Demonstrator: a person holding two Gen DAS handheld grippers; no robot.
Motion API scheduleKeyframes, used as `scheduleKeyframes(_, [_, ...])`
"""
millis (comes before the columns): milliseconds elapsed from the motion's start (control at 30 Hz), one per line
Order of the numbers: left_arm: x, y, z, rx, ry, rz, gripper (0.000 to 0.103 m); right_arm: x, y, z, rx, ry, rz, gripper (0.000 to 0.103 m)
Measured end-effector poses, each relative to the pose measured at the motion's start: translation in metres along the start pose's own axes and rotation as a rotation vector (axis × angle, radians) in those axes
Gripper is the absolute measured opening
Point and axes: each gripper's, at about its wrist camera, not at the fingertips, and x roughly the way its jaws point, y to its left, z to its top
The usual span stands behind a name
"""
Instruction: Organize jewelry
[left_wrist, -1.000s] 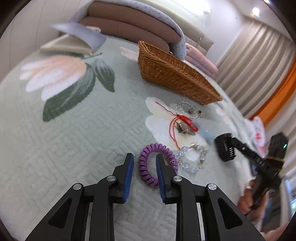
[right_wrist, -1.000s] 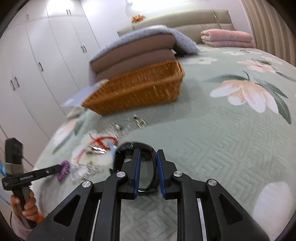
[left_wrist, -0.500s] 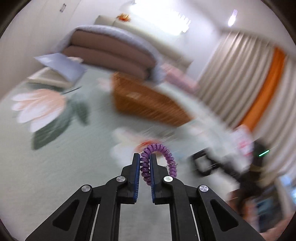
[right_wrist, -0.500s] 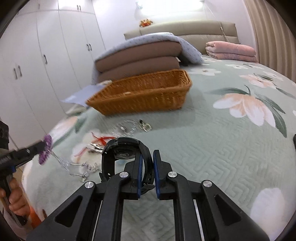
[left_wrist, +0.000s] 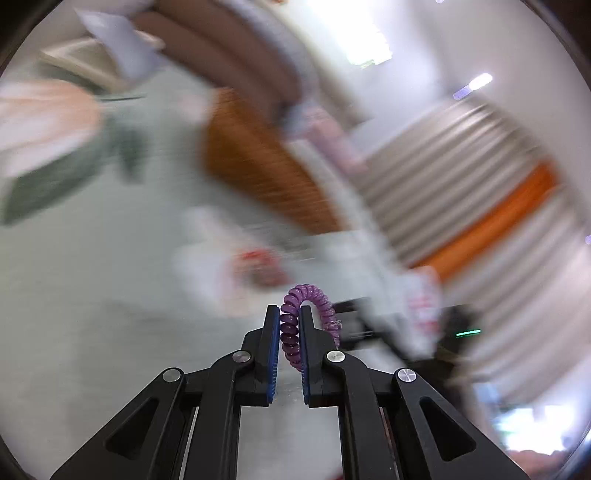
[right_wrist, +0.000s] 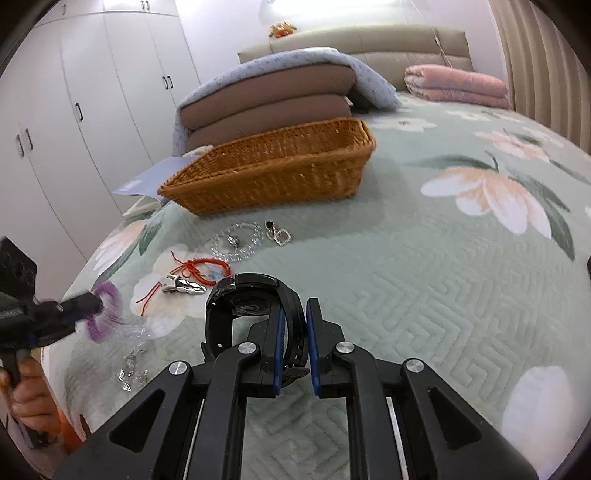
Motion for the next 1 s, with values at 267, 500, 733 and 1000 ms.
scheduleKeyframes(267, [0.031, 0.013, -0.016, -0.100, 0.157, -0.156, 0.009, 0.000, 0.004, -0.001, -0.019, -0.002, -0.005, 0.014])
scheduleKeyframes(500, [0.015, 0.000, -0.009, -0.092, 0.113, -0.302, 0.009, 0.001, 0.002, -0.001, -0.013, -0.001, 0.004, 0.014])
scheduleKeyframes(733, [0.009, 0.017, -0.007, -0.096, 0.077, -0.099, 0.009, 0.002, 0.001, -0.001, -0.007, 0.005, 0.004, 0.015])
scheduleKeyframes(1000, [-0.007, 0.031, -0.006, -0.146, 0.051, -0.191, 0.009, 0.003, 0.001, -0.002, -0.012, 0.005, 0.001, 0.015])
